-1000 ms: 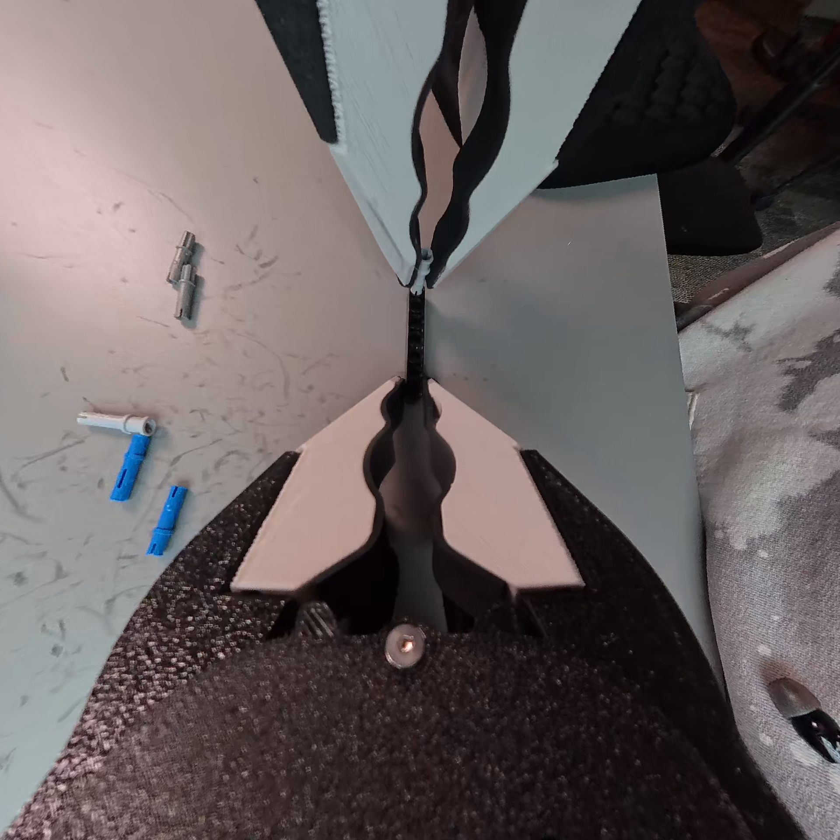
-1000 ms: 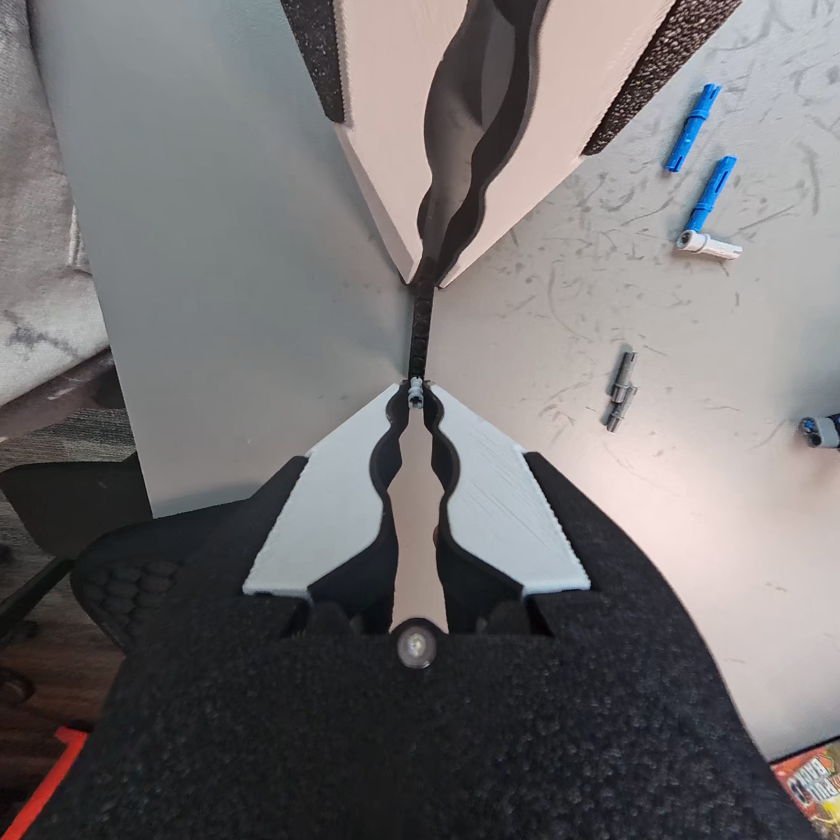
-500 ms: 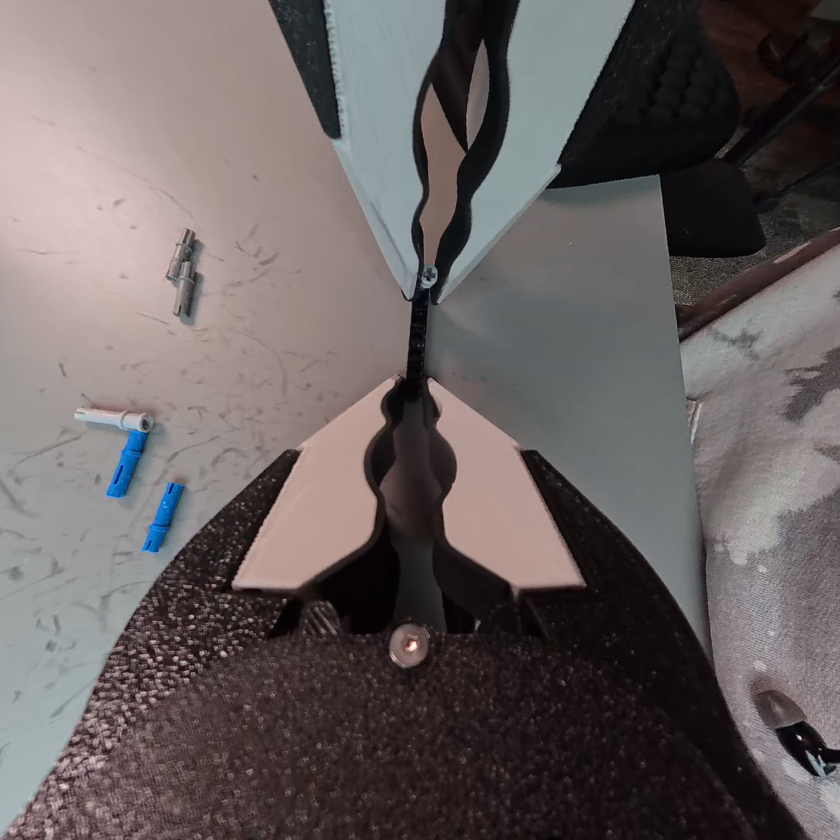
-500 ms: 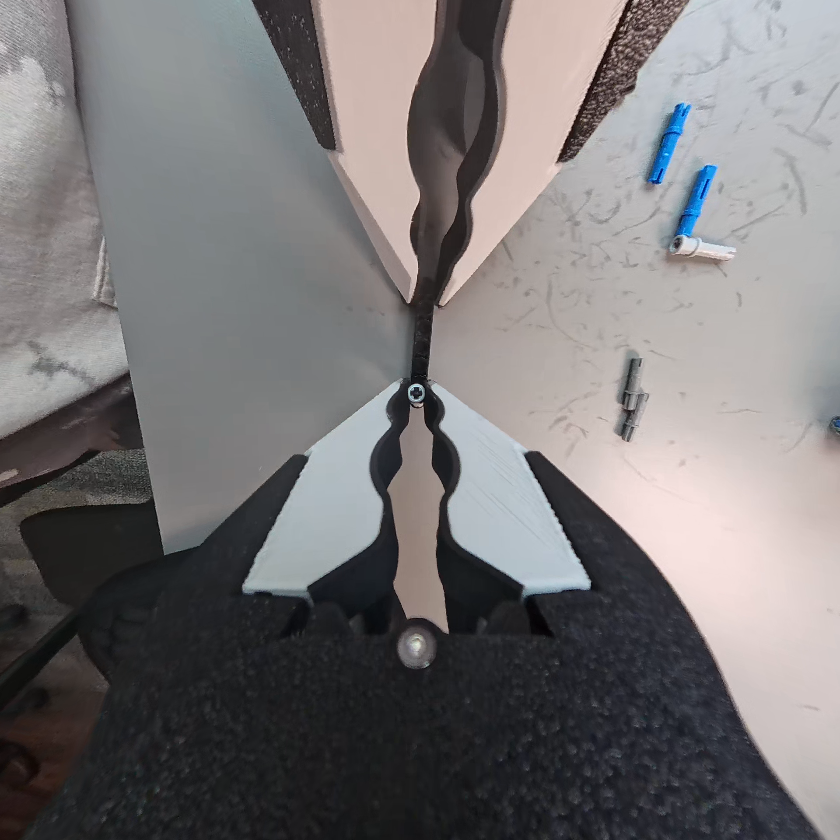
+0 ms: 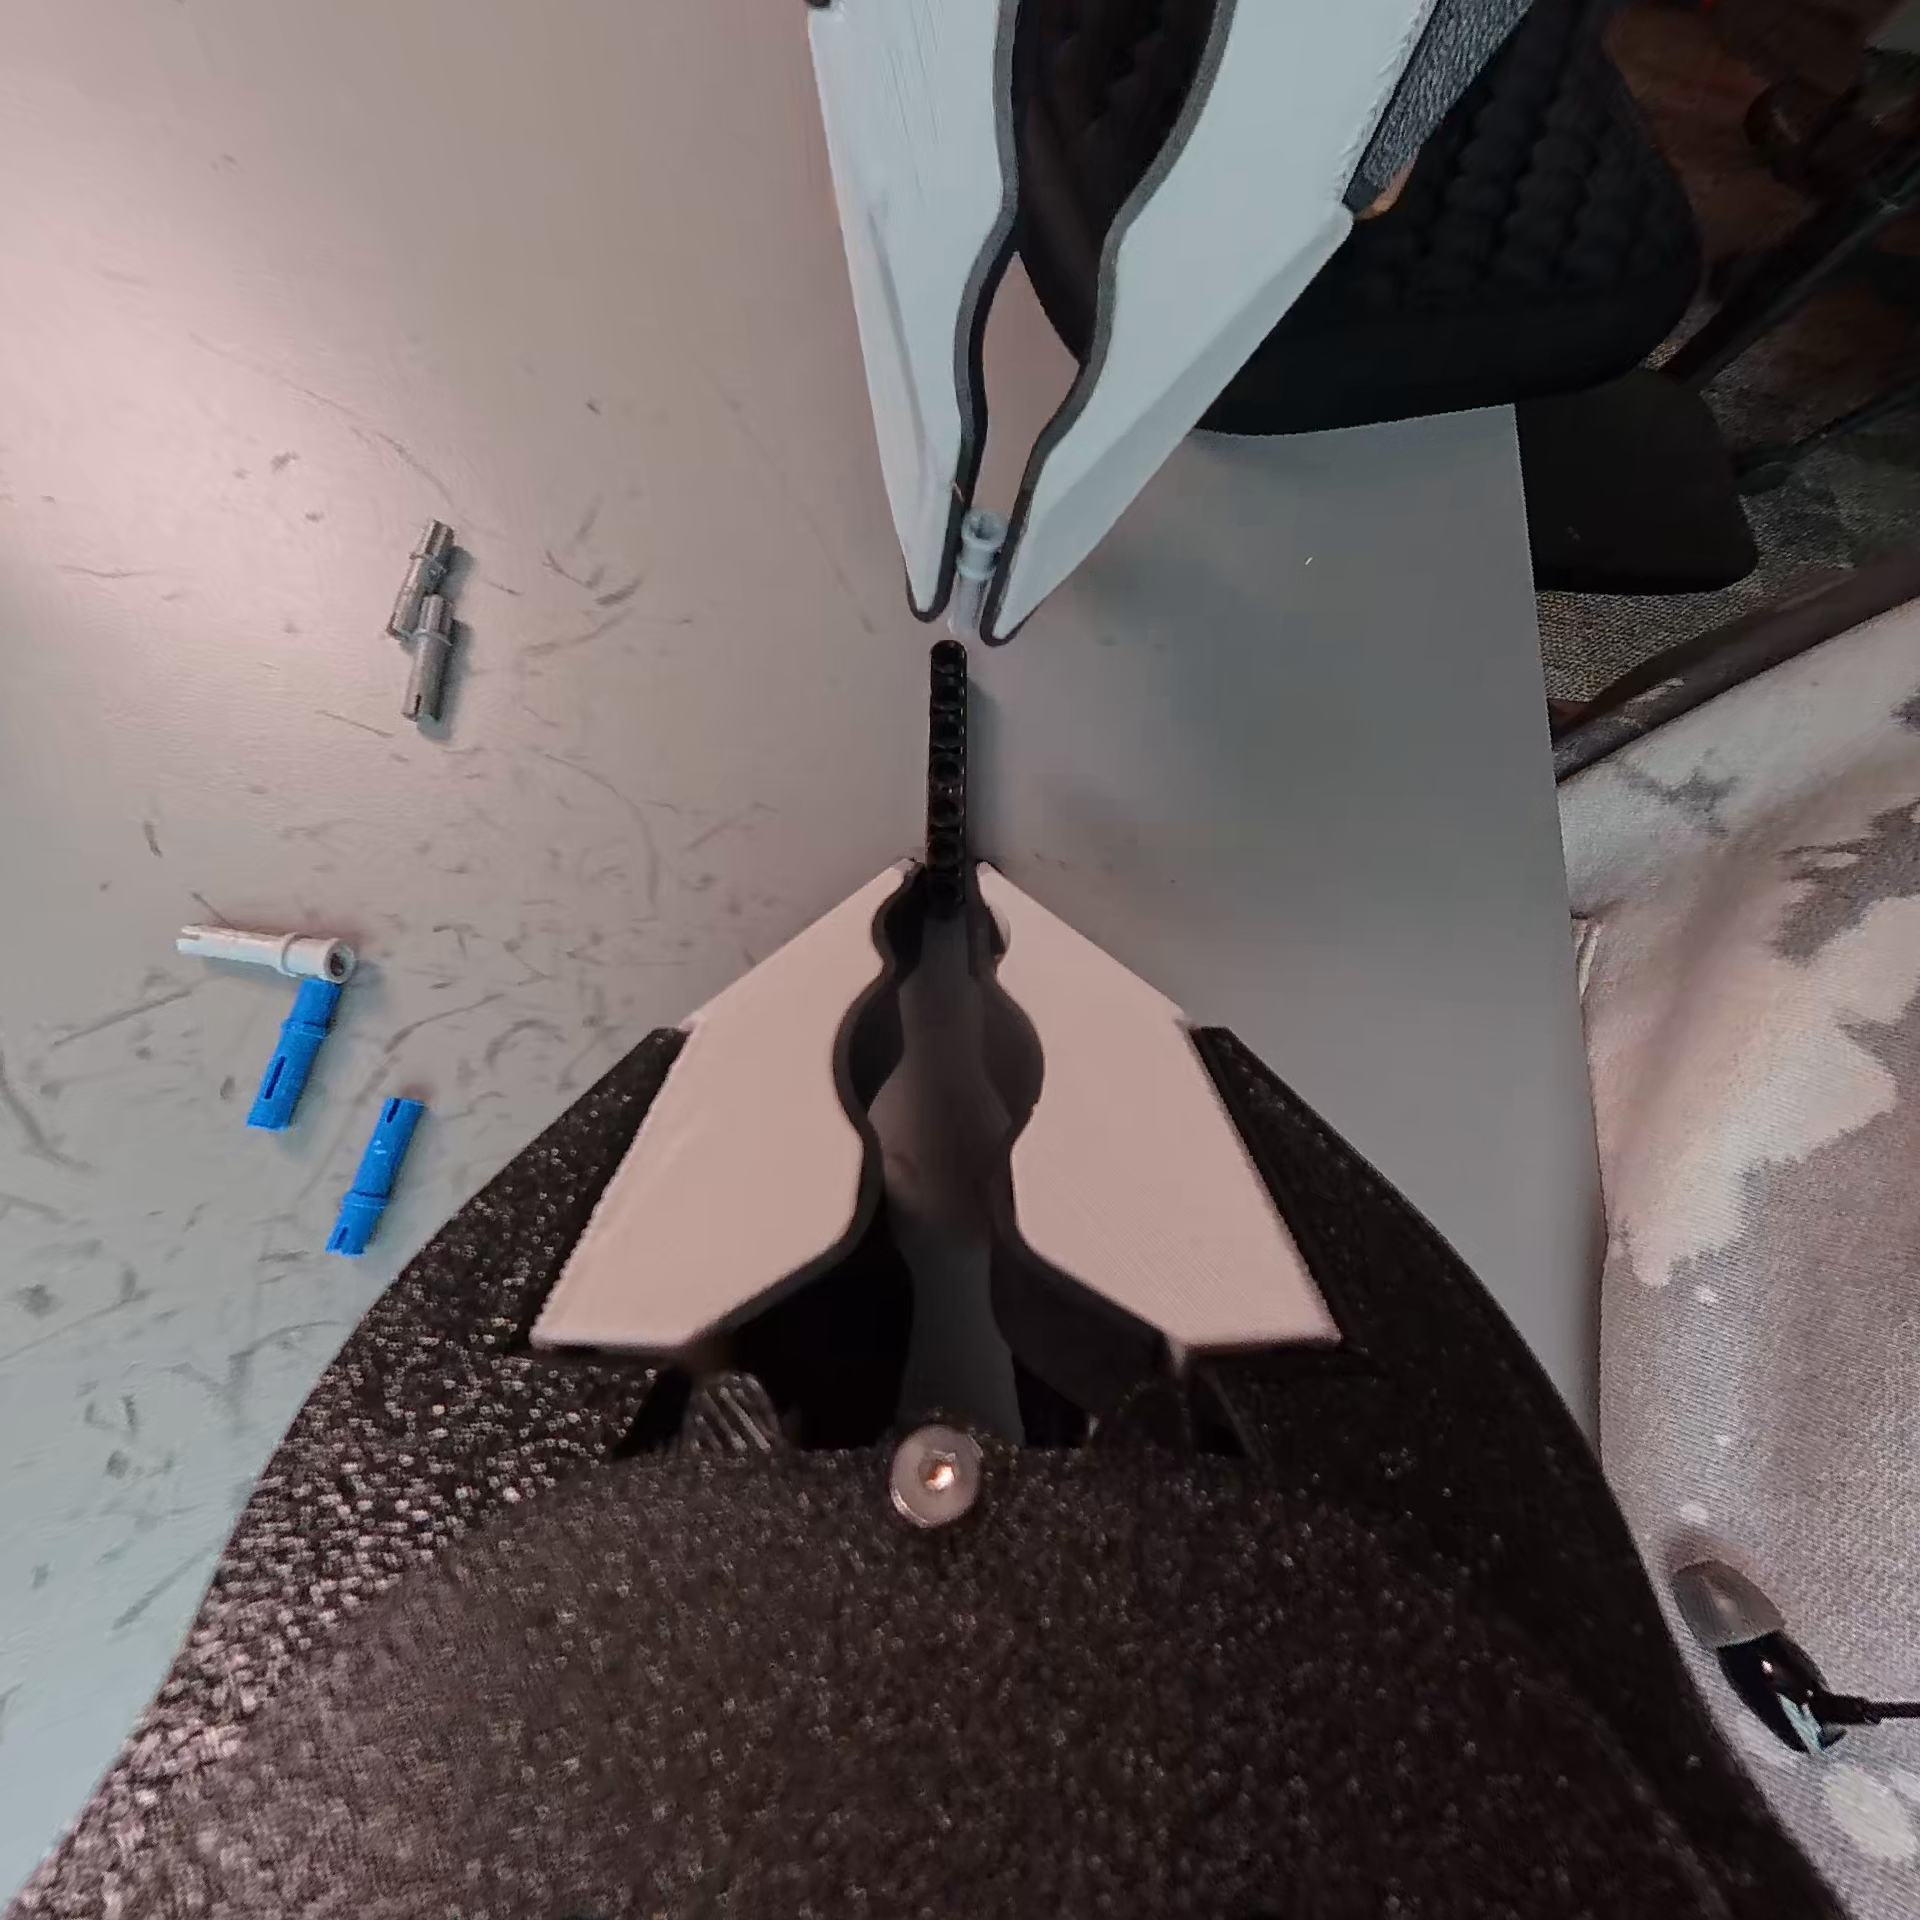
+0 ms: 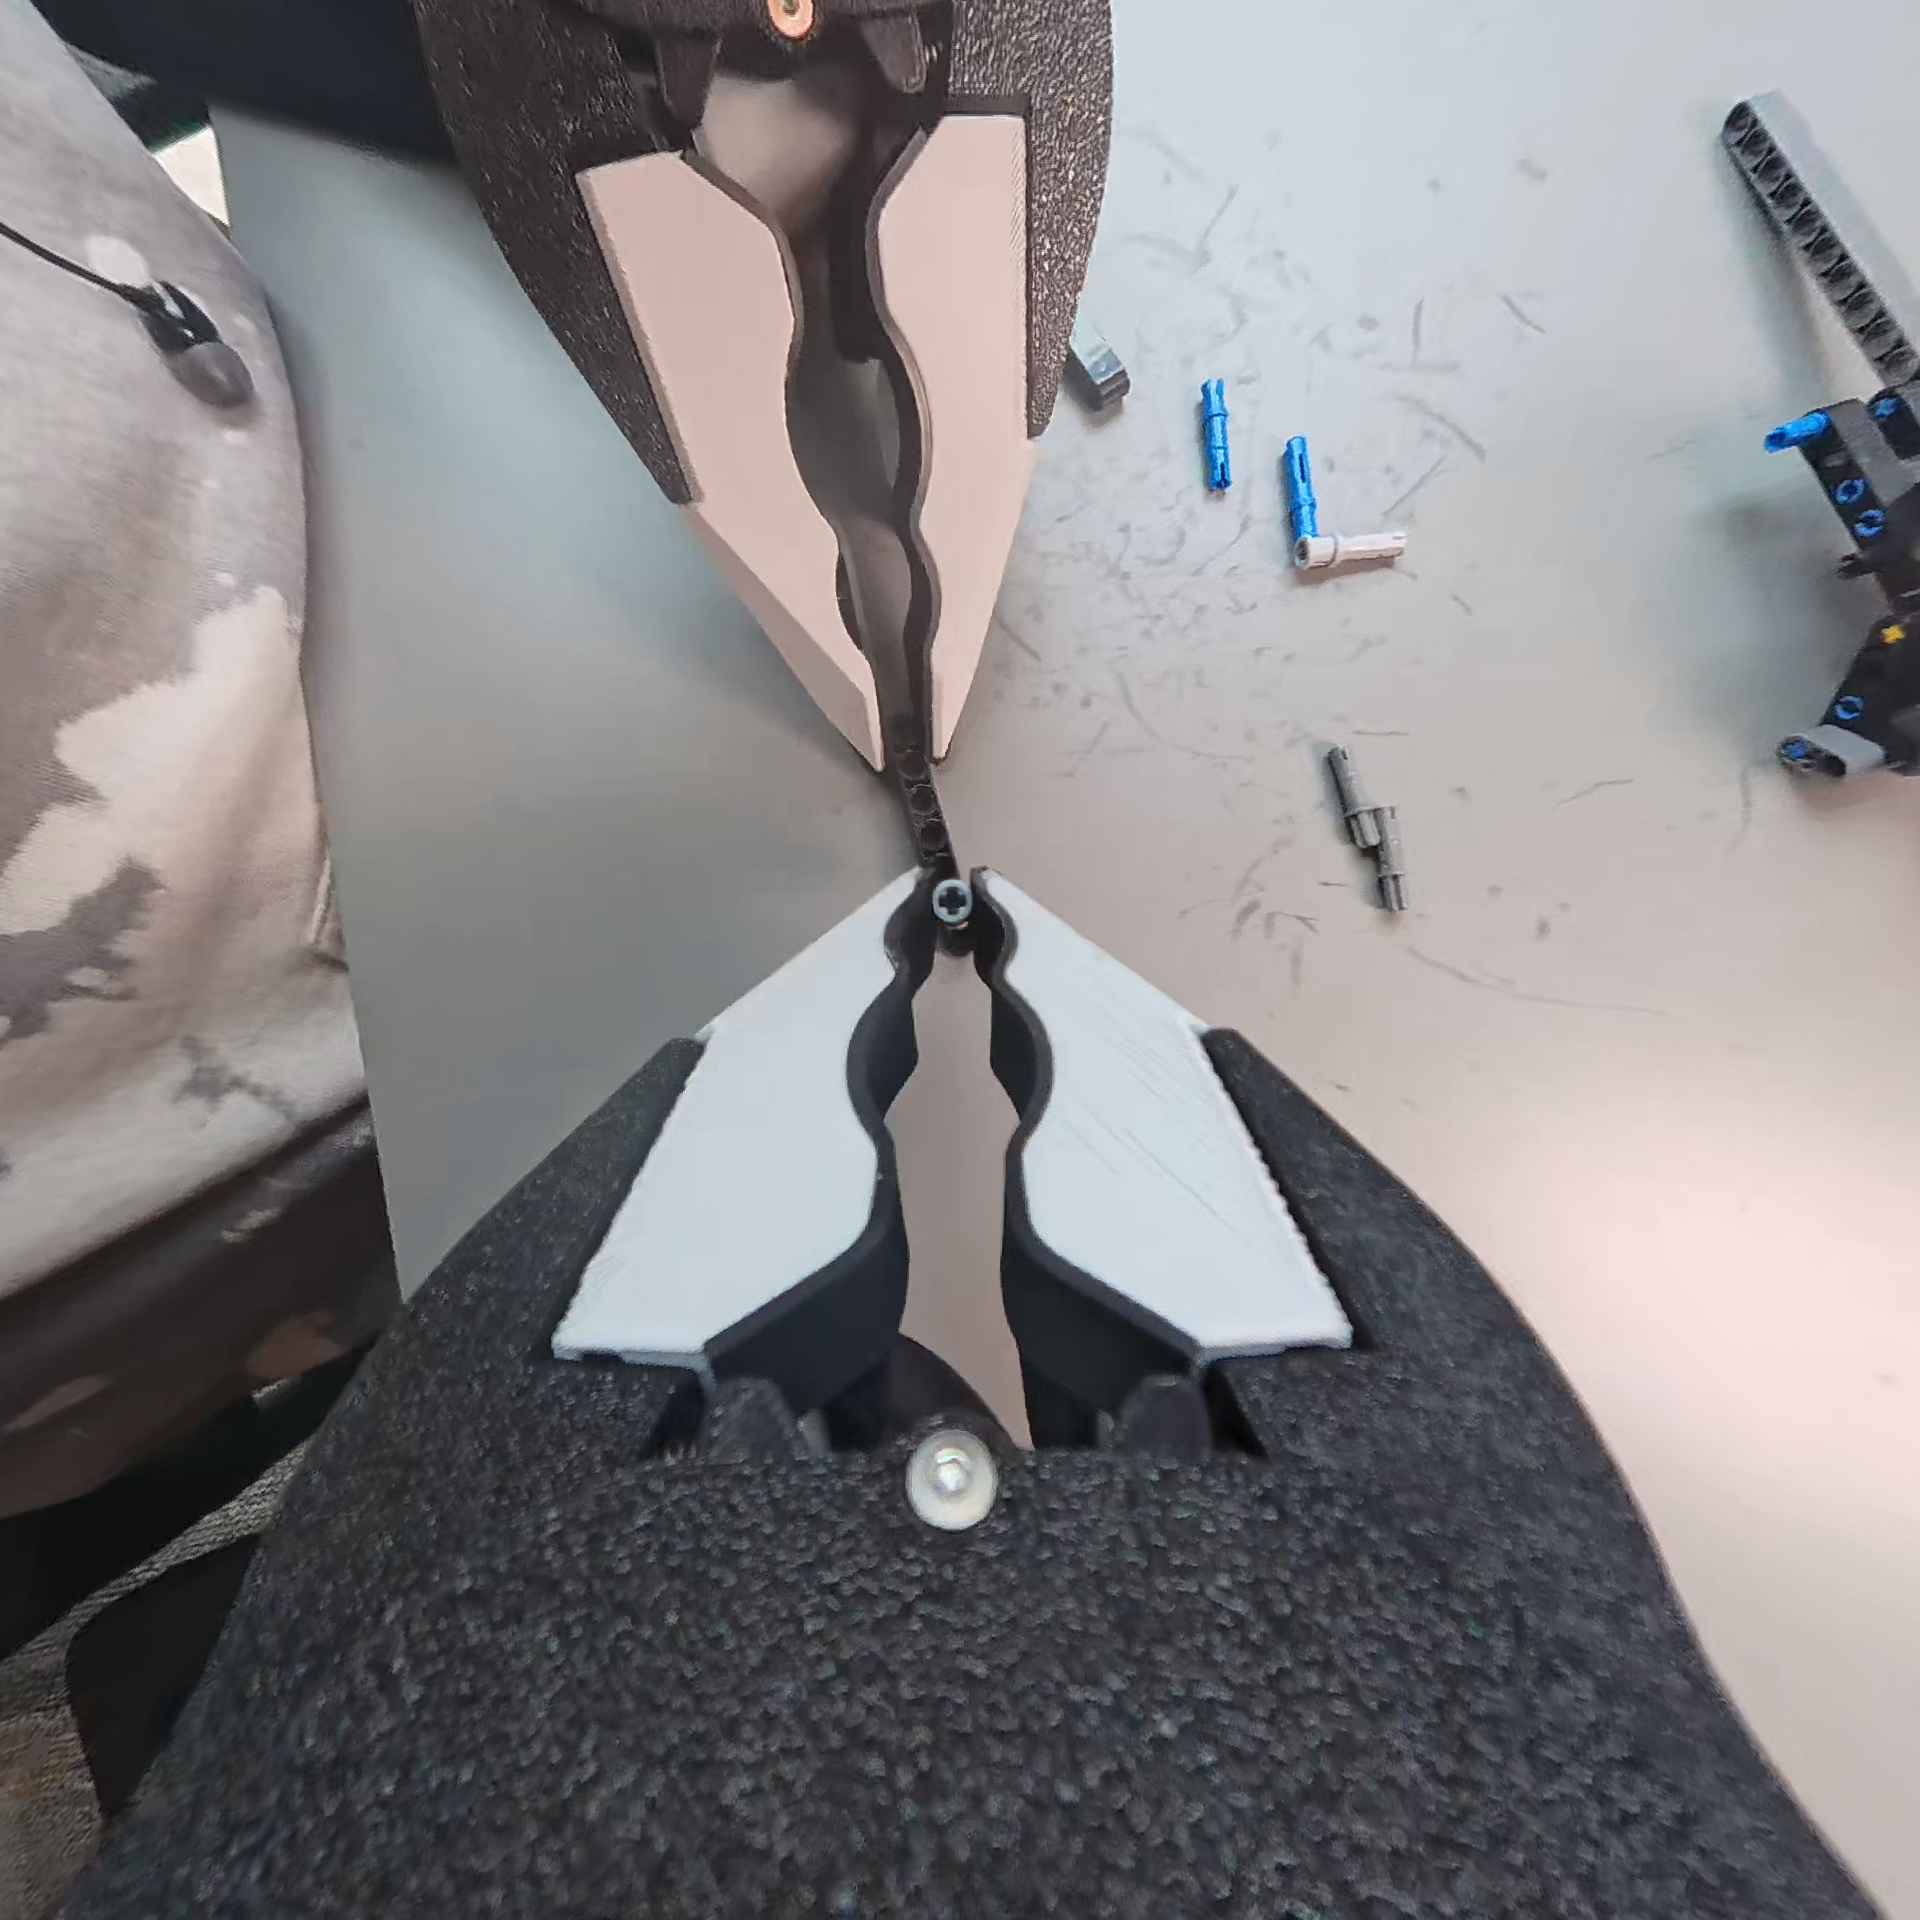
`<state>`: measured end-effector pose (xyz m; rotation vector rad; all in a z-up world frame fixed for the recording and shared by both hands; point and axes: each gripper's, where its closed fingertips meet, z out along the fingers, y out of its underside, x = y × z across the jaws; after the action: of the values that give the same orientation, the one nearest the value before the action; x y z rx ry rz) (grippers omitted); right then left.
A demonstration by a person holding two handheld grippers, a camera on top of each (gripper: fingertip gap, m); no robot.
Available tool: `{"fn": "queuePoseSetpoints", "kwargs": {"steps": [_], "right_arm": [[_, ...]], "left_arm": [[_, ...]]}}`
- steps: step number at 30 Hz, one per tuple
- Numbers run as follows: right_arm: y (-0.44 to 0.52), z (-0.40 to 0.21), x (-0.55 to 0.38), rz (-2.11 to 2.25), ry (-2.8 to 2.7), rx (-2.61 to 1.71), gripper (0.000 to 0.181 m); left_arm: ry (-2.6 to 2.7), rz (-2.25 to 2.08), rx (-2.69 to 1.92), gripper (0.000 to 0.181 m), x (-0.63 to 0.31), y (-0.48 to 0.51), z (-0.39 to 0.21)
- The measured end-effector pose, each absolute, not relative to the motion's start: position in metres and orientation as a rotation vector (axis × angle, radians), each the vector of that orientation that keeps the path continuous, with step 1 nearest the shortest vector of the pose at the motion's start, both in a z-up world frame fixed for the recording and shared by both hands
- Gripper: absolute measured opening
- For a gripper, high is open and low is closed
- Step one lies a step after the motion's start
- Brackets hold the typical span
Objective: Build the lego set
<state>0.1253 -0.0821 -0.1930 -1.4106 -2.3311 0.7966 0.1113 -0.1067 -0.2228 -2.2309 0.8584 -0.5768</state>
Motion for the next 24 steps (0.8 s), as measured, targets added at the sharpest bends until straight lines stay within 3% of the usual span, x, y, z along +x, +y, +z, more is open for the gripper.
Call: {"fn": "queuePoseSetpoints", "kwargs": {"steps": [11,24], "right_arm": [[-0.077,-0.208,0.127,0.976,-2.106,-1.655,0.006],[-0.080,-0.211,0.131,0.716,-2.365,-1.468,0.006]], "left_arm": [[0.856,-0.571,-2.231,0.008,0.111,-0.107,-0.223],[0.855,-0.554,-2.233,0.008,0.111,-0.107,-0.224]]}}
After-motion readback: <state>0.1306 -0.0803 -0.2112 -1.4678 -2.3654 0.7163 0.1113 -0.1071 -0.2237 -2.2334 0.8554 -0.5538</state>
